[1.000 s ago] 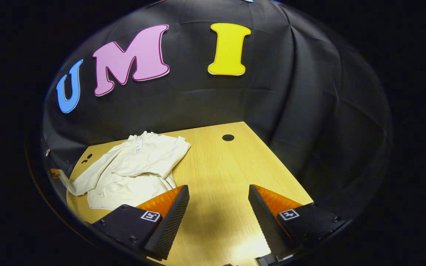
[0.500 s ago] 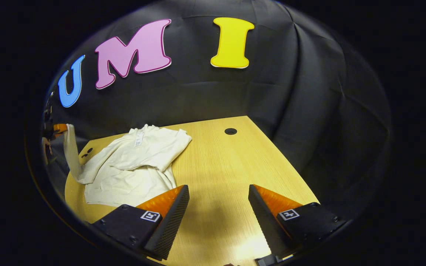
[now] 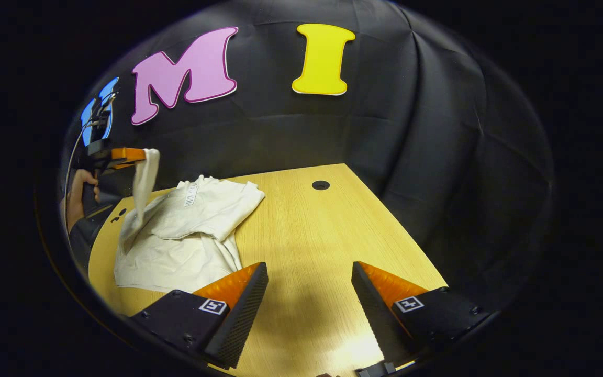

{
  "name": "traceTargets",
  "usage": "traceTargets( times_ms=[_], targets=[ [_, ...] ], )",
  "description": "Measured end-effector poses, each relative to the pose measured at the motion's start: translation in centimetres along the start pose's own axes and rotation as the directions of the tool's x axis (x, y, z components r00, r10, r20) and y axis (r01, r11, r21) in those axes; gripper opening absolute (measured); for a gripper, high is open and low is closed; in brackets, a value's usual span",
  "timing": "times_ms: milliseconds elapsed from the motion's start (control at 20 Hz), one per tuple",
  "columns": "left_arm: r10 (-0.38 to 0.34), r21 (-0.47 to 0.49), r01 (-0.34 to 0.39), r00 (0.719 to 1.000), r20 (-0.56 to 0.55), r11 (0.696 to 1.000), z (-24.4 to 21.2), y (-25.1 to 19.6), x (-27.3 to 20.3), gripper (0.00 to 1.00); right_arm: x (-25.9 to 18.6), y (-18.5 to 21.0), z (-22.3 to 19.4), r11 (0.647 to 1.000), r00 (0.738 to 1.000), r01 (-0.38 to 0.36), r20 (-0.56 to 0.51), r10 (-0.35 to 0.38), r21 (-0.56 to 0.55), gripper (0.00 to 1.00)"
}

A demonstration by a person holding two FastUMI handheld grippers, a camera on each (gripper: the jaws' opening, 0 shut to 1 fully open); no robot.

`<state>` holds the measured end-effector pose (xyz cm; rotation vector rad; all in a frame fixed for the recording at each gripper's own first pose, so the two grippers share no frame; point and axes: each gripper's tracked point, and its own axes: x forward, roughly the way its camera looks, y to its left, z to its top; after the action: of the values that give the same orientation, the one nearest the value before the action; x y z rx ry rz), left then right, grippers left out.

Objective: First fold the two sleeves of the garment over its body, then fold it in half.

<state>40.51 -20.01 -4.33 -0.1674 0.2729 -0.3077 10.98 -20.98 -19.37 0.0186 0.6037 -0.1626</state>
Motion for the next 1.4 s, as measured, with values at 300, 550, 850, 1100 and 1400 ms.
traceTargets(
  times_ms=[300, 550, 850, 1100, 1400],
  targets=[
    [-0.106, -0.063, 0.101, 0.990, -0.093, 0.993, -5.4, -8.3, 3.7, 0.07, 0.7, 0.4, 0.0, 1.000, 1.000, -0.005, -0.006, 0.005, 0.027, 0.99],
    [-0.188, -0.053, 0.183, 0.978, -0.094, 0.982, -6.5, -10.6, 2.8, 0.41, 1.1, 1.4, -0.1, 0.999, 1.000, -0.026, -0.007, 0.026, 0.023, 0.99],
    [-0.048, 0.059, 0.052, 0.996, -0.078, 0.997, -6.9, -3.4, -3.5, 0.98, 1.4, 4.5, -0.1, 0.995, 0.995, -0.098, -0.007, 0.098, 0.011, 0.99],
    [0.127, 0.153, -0.107, 0.984, -0.127, 0.982, -11.3, 5.4, -11.9, 0.98, 1.7, 7.4, -0.7, 0.986, 0.986, -0.164, -0.028, 0.164, 0.007, 0.99],
    [0.285, 0.076, -0.275, 0.916, -0.284, 0.959, -20.1, 14.4, -19.9, 0.98, 2.6, 11.5, -3.0, 0.973, 0.969, -0.229, -0.090, 0.228, -0.005, 0.99]
  ],
)
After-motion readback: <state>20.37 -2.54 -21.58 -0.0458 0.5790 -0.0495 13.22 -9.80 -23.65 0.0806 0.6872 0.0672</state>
